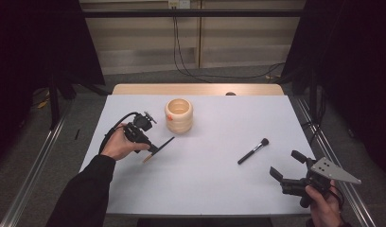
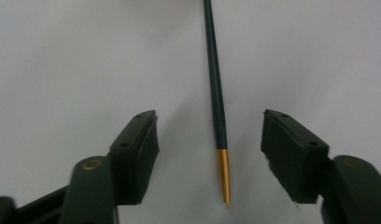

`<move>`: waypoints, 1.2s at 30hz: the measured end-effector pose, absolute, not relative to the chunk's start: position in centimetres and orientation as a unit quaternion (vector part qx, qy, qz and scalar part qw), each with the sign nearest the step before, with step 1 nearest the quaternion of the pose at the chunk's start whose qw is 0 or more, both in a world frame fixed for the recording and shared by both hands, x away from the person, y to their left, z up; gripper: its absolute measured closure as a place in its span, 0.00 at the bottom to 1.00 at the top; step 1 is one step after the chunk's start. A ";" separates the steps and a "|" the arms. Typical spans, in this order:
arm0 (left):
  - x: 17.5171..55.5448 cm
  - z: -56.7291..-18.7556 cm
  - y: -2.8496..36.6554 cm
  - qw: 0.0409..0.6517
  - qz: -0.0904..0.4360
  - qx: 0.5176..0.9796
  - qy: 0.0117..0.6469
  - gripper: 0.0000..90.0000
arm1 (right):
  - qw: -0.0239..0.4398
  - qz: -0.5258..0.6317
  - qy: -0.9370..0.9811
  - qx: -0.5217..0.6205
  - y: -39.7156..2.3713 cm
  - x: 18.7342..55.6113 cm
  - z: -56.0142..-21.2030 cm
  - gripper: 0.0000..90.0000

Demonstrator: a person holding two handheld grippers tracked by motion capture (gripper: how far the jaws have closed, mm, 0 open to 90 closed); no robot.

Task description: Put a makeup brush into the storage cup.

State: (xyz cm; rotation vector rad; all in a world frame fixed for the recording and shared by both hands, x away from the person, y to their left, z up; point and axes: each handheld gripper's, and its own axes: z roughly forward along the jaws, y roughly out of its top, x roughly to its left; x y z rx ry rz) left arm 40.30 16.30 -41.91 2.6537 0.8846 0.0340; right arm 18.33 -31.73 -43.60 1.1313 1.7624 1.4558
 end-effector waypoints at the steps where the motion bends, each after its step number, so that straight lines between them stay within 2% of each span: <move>1: 40.2 -42.0 16.3 0.169 0.007 0.935 0.311 0.44 | 0.292 0.546 0.660 0.425 -31.7 18.3 -43.6 0.00; 3: 40.2 -42.3 16.3 0.159 -0.008 0.938 0.306 0.49 | 0.294 0.545 0.660 0.425 -31.7 18.3 -43.6 0.00; 11: 40.0 -43.6 16.2 0.130 -0.018 0.943 0.305 0.57 | 0.295 0.545 0.662 0.422 -31.6 18.3 -43.6 0.00; 18: 40.1 -44.2 15.7 0.117 -0.028 0.949 0.292 0.69 | 0.293 0.544 0.664 0.421 -31.6 18.4 -43.6 0.00; 24: 39.9 -44.3 15.4 0.113 -0.014 0.952 0.285 0.75 | 0.289 0.543 0.668 0.419 -31.5 18.4 -43.7 0.00; 26: 39.8 -44.4 15.2 0.108 -0.001 0.951 0.288 0.80 | 0.291 0.543 0.667 0.419 -31.5 18.4 -43.7 0.00; 30: 39.6 -44.4 14.9 0.093 0.010 0.955 0.282 0.82 | 0.289 0.544 0.668 0.418 -31.4 18.4 -43.6 0.00; 36: 39.5 -44.4 14.6 0.088 0.001 0.955 0.282 0.90 | 0.289 0.544 0.668 0.419 -31.4 18.4 -43.6 0.00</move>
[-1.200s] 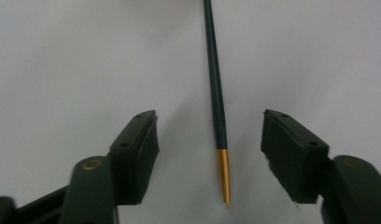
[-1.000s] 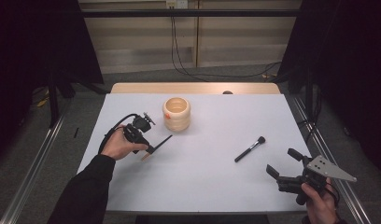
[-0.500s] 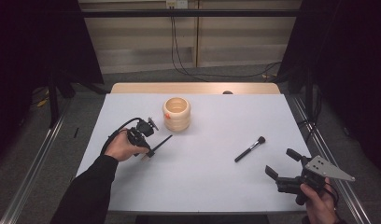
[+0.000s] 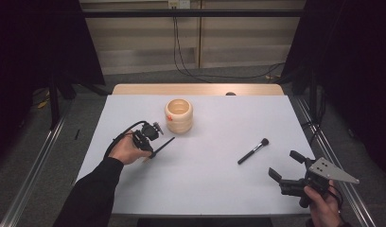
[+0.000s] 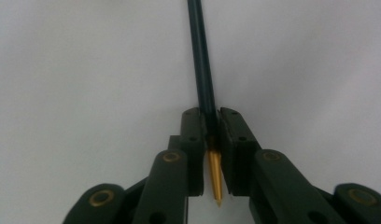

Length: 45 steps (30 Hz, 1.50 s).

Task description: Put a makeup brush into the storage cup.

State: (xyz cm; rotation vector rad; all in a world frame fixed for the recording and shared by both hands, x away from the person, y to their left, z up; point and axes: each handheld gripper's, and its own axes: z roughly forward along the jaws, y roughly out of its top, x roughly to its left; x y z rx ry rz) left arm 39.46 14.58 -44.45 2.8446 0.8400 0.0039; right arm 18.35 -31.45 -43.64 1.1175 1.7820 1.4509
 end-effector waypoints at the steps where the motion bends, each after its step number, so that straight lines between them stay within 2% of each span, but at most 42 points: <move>1: 39.5 -44.5 14.6 0.088 0.000 0.955 0.282 0.91 | 0.290 0.543 0.668 0.418 -31.5 18.4 -43.6 0.00; 6: 39.7 -44.6 15.0 0.107 -0.013 0.951 0.289 0.93 | 0.291 0.544 0.667 0.418 -31.5 18.4 -43.6 0.00; 24: 39.9 -44.4 15.5 0.116 -0.027 0.949 0.293 0.93 | 0.292 0.542 0.667 0.419 -31.6 18.4 -43.7 0.00; 40: 39.5 -44.4 16.3 0.142 -0.013 0.940 0.309 0.93 | 0.292 0.542 0.666 0.421 -31.6 18.4 -43.7 0.00; 45: 39.4 -44.1 17.3 0.166 -0.010 0.933 0.319 0.93 | 0.293 0.541 0.666 0.422 -31.6 18.4 -43.7 0.00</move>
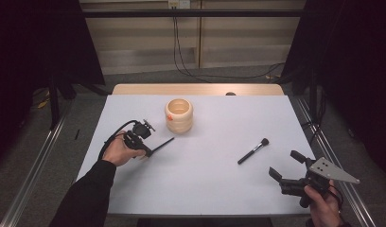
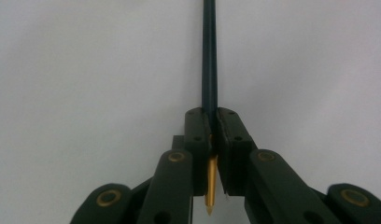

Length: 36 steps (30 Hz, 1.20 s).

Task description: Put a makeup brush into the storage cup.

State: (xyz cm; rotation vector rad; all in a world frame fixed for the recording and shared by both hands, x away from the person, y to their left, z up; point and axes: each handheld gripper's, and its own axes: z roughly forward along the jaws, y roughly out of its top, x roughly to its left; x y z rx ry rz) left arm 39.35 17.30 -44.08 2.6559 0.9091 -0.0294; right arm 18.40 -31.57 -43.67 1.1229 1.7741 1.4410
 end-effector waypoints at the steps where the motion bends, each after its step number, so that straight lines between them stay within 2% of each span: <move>1: 39.4 -44.1 17.3 0.166 -0.010 0.933 0.319 0.93 | 0.293 0.541 0.666 0.422 -31.6 18.4 -43.7 0.00; 8: 38.8 -43.2 18.2 0.207 -0.007 0.920 0.332 0.93 | 0.293 0.542 0.665 0.423 -31.5 18.4 -43.7 0.00; 13: 38.1 -42.5 18.6 0.264 -0.007 0.904 0.336 0.93 | 0.293 0.542 0.665 0.422 -31.5 18.4 -43.7 0.00; 18: 37.6 -42.3 18.8 0.282 -0.003 0.900 0.331 0.93 | 0.293 0.543 0.665 0.422 -31.5 18.4 -43.7 0.00; 21: 37.2 -42.0 19.2 0.313 -0.001 0.892 0.326 0.93 | 0.294 0.542 0.665 0.422 -31.5 18.4 -43.7 0.00; 28: 36.0 -41.0 19.8 0.388 0.030 0.857 0.338 0.93 | 0.294 0.542 0.665 0.422 -31.5 18.4 -43.7 0.00; 36: 34.9 -40.1 20.0 0.441 0.061 0.832 0.331 0.93 | 0.294 0.542 0.664 0.422 -31.5 18.4 -43.7 0.00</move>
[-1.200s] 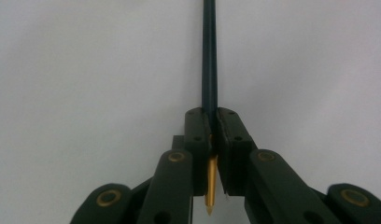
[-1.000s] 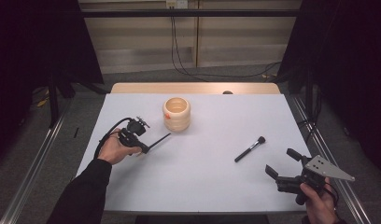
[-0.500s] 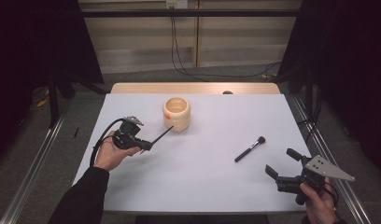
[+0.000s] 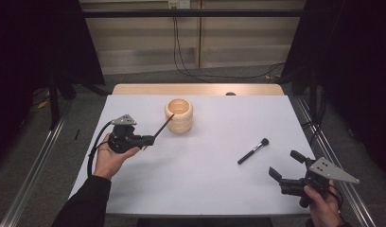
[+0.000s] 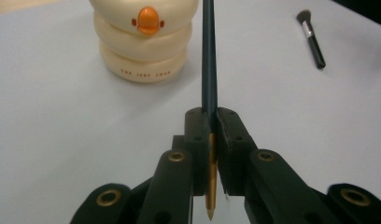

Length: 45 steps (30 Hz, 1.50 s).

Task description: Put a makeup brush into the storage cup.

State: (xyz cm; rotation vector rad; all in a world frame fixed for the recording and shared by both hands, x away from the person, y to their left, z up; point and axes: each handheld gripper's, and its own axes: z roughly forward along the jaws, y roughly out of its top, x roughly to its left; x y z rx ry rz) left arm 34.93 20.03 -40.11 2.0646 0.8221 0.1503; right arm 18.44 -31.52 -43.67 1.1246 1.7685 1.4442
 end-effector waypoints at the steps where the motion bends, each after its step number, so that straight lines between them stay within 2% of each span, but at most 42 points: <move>1: 34.8 -40.0 20.1 0.446 0.062 0.830 0.330 0.93 | 0.294 0.542 0.664 0.422 -31.5 18.4 -43.7 0.00; 9: 33.9 -39.4 20.1 0.478 0.083 0.810 0.331 0.93 | 0.294 0.543 0.664 0.423 -31.5 18.4 -43.7 0.00; 13: 33.2 -38.9 20.7 0.522 0.097 0.778 0.336 0.93 | 0.294 0.543 0.664 0.423 -31.5 18.4 -43.7 0.00; 21: 32.0 -38.4 21.2 0.566 0.108 0.747 0.331 0.93 | 0.293 0.543 0.664 0.423 -31.5 18.4 -43.7 0.00; 32: 31.2 -38.4 20.6 0.579 0.104 0.746 0.310 0.93 | 0.291 0.544 0.663 0.424 -31.6 18.4 -43.6 0.00; 37: 30.6 -38.3 19.9 0.577 0.121 0.750 0.301 0.93 | 0.293 0.545 0.662 0.423 -31.6 18.4 -43.6 0.00; 45: 30.1 -38.5 18.5 0.588 0.099 0.750 0.287 0.93 | 0.294 0.545 0.661 0.423 -31.6 18.4 -43.6 0.00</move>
